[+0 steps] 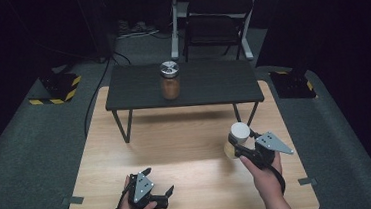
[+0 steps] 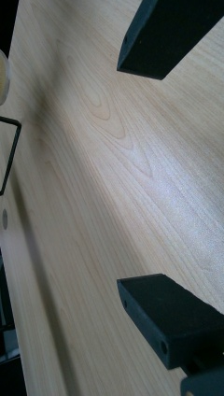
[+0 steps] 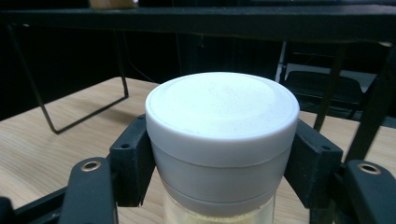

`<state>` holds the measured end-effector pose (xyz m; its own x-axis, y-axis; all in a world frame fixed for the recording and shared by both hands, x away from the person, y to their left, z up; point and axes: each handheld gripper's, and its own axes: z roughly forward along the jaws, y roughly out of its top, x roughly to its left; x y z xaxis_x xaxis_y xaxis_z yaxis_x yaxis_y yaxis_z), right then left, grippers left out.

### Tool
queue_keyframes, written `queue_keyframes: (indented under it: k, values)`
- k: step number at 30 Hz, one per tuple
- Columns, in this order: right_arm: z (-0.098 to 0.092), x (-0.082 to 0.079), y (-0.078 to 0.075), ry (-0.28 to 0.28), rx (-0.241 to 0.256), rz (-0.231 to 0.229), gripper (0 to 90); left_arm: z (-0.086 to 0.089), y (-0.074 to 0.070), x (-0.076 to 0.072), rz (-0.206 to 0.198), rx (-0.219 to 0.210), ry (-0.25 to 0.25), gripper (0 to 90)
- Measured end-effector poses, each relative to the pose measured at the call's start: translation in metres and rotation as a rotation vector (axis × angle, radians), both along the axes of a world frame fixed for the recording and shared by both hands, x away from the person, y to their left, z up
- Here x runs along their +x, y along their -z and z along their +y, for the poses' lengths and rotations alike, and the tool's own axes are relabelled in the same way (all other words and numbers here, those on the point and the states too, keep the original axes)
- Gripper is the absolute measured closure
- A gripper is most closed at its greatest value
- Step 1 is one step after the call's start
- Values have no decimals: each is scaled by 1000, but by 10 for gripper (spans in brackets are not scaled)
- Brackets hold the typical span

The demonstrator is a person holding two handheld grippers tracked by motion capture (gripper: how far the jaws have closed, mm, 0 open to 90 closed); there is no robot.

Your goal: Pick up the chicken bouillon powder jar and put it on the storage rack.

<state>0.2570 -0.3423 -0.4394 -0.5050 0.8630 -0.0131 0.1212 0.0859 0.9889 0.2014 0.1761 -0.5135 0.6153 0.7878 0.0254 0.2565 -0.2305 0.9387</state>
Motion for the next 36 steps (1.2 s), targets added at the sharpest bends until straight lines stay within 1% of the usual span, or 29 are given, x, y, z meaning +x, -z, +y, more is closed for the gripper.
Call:
queue_keyframes:
  k: [3, 7, 8, 11, 12, 13, 15, 18, 22, 23, 30, 32, 35, 36]
  values:
    - [3, -1, -4, -9, 15, 2, 335, 0, 0, 0, 1, -2, -1, 4]
    - [6, -1, -10, -18, 13, -9, 335, 1, 0, 0, 3, -5, 0, 4]
    - [9, -2, -15, -20, 15, -12, 335, 1, 0, 1, 4, -5, 0, 4]
    - [10, -2, -21, -24, 20, -17, 335, 1, 0, 1, 3, -6, 1, 5]
    - [10, -2, -21, -24, 20, -17, 335, 1, 0, 0, 2, -8, 1, 5]
    - [12, -1, -27, -24, 11, -20, 335, 1, 1, 0, 1, -8, 1, 4]
    - [13, -1, -32, -20, 7, -21, 335, 2, 1, 0, 0, -7, 3, 4]
    - [13, -1, -36, -18, 13, -22, 335, 2, 1, 0, 2, -9, 2, 4]
    - [15, 0, -46, -12, 18, -28, 335, 2, 0, 0, 3, -7, 6, 4]
    - [15, 0, -46, -12, 18, -28, 335, 2, 0, 0, 3, -7, 6, 5]
    - [20, 3, -62, -14, 33, -49, 335, 3, 0, 1, 9, -16, 7, 5]
    - [20, 3, -65, -15, 33, -51, 335, 4, 1, 1, 9, -18, 6, 4]
    - [24, 6, -73, -13, 34, -58, 335, 3, 0, 1, 9, -17, 6, 5]
    - [24, 6, -73, -13, 34, -58, 335, 4, 1, 1, 9, -17, 7, 5]
